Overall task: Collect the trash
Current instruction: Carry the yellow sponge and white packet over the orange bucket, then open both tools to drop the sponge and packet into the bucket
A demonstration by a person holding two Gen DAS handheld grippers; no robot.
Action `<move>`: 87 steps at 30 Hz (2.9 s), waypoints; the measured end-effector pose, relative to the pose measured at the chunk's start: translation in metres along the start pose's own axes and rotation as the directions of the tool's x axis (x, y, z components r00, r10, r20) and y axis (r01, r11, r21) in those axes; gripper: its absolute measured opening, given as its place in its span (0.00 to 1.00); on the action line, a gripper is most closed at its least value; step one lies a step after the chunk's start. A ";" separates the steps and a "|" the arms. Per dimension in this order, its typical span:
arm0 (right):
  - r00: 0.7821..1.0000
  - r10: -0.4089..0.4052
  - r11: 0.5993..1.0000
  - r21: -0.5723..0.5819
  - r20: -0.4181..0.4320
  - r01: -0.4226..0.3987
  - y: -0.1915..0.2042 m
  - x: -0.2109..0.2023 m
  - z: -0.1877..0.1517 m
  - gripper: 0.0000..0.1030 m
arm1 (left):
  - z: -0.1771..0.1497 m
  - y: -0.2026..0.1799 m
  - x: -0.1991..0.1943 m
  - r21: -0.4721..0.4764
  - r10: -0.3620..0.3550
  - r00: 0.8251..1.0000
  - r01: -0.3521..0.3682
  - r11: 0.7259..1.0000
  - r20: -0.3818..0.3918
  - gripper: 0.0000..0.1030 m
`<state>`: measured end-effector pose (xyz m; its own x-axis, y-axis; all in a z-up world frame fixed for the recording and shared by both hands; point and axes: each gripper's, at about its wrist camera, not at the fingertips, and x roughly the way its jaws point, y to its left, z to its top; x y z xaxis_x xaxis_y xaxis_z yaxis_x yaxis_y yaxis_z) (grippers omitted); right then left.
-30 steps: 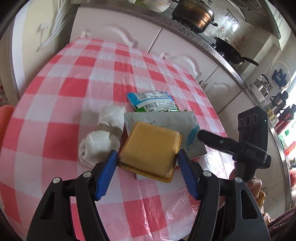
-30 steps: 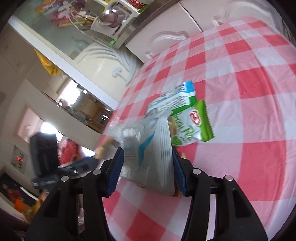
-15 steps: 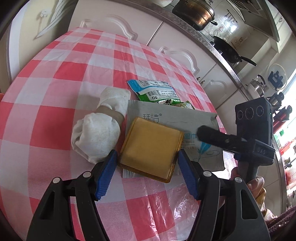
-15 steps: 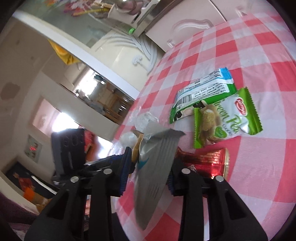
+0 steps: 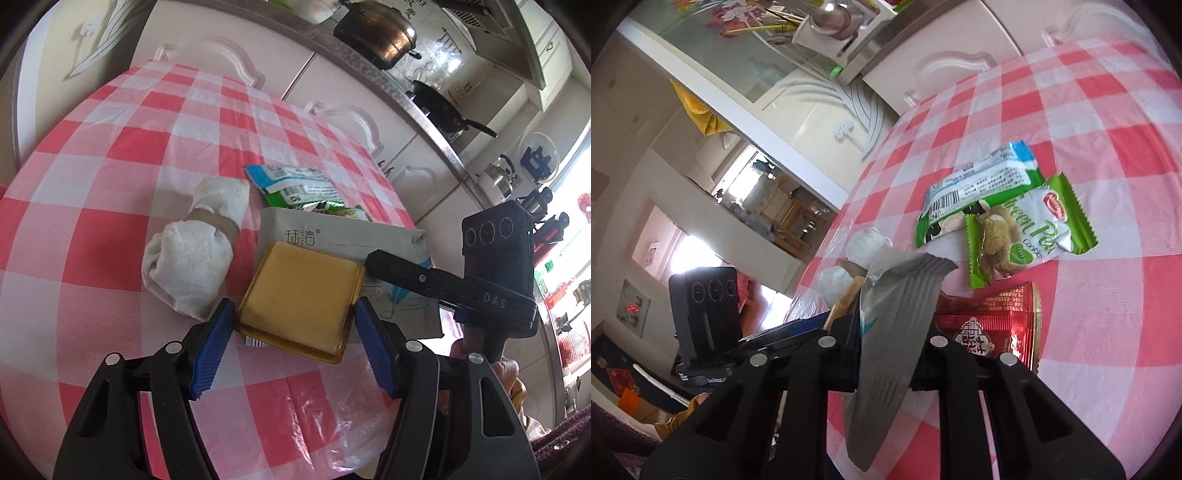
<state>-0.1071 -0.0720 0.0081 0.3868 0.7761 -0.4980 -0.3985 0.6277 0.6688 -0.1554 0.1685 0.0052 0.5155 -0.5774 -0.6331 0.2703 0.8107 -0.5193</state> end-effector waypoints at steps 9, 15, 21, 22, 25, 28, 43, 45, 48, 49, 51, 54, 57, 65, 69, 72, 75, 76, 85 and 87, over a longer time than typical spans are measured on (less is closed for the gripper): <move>0.992 -0.063 0.998 -0.018 0.112 0.066 0.018 -0.031 0.003 0.15 | 0.004 -0.005 -0.033 0.008 -0.061 0.995 0.061 0.998 0.074 0.65; 0.983 -0.077 0.997 -0.015 0.168 0.081 0.028 -0.048 0.012 0.15 | 0.007 0.001 -0.054 0.006 -0.066 0.990 0.066 0.998 0.124 0.65; 0.978 -0.082 0.995 -0.032 0.189 0.089 0.043 -0.050 0.023 0.15 | 0.010 0.015 -0.074 -0.004 -0.042 0.984 0.043 0.999 0.171 0.65; 0.979 -0.077 0.996 -0.031 0.188 0.085 0.044 -0.048 0.025 0.15 | 0.010 0.017 -0.076 -0.006 -0.037 0.984 0.038 0.999 0.176 0.65; 0.979 -0.080 0.995 -0.041 0.186 0.089 0.051 -0.044 0.029 0.15 | 0.011 0.028 -0.084 -0.023 -0.016 0.980 0.021 1.000 0.198 0.65; 0.983 -0.069 0.995 -0.059 0.171 0.080 0.060 -0.033 0.035 0.15 | 0.012 0.040 -0.093 -0.044 0.013 0.977 -0.003 0.999 0.215 0.65; 1.000 0.019 0.975 -0.221 0.000 -0.019 0.144 0.073 0.064 0.15 | 0.009 0.131 -0.149 -0.222 0.211 0.929 -0.146 0.964 0.304 0.65; 0.999 0.024 0.967 -0.253 -0.029 -0.030 0.158 0.094 0.066 0.15 | 0.008 0.146 -0.156 -0.254 0.251 0.917 -0.174 0.952 0.310 0.65; 0.998 0.026 0.956 -0.292 -0.064 -0.043 0.176 0.123 0.070 0.15 | 0.004 0.170 -0.164 -0.311 0.310 0.898 -0.212 0.927 0.312 0.65; 0.997 0.027 0.953 -0.300 -0.077 -0.049 0.182 0.133 0.071 0.15 | 0.005 0.176 -0.165 -0.325 0.328 0.893 -0.224 0.919 0.310 0.65; 0.994 0.016 0.945 -0.323 -0.109 -0.051 0.194 0.158 0.073 0.15 | 0.003 0.193 -0.168 -0.361 0.358 0.883 -0.242 0.901 0.303 0.65; 0.989 -0.003 0.937 -0.345 -0.145 -0.048 0.205 0.186 0.074 0.15 | 0.002 0.213 -0.169 -0.402 0.400 0.872 -0.272 0.874 0.281 0.65; 0.982 -0.040 0.925 -0.379 -0.184 -0.033 0.216 0.220 0.069 0.15 | 0.000 0.228 -0.166 -0.432 0.425 0.867 -0.290 0.854 0.259 0.65; 0.948 -0.136 0.889 -0.457 -0.287 -0.011 0.226 0.289 0.043 0.15 | -0.007 0.257 -0.156 -0.466 0.490 0.851 -0.361 0.808 0.190 0.65; 0.930 -0.183 0.876 -0.482 -0.318 0.007 0.224 0.313 0.033 0.16 | -0.009 0.266 -0.148 -0.476 0.504 0.850 -0.382 0.792 0.155 0.65; 0.918 -0.208 0.876 -0.482 -0.338 0.021 0.219 0.327 0.028 0.26 | -0.010 0.269 -0.140 -0.472 0.528 0.840 -0.417 0.777 0.128 0.66; 0.912 -0.218 0.880 -0.474 -0.347 0.030 0.213 0.330 0.024 0.58 | -0.014 0.275 -0.134 -0.483 0.534 0.840 -0.431 0.762 0.092 0.72; 0.915 -0.213 0.886 -0.462 -0.342 0.034 0.211 0.328 0.025 0.63 | -0.016 0.276 -0.133 -0.488 0.533 0.841 -0.431 0.759 0.088 0.79; 0.967 -0.191 0.895 -0.434 -0.166 0.102 0.204 0.263 0.047 0.84 | -0.021 0.271 -0.151 -0.548 0.561 0.820 -0.422 0.722 0.108 0.89; 0.975 -0.184 0.894 -0.434 -0.128 0.112 0.202 0.248 0.049 0.85 | -0.021 0.267 -0.157 -0.556 0.566 0.815 -0.413 0.721 0.128 0.90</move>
<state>-0.0511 0.2440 0.0469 0.3439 0.6488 -0.6788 -0.6737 0.6740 0.3029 -0.1810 0.4740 -0.0460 0.6766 0.0003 -0.7363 -0.4702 0.7697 -0.4318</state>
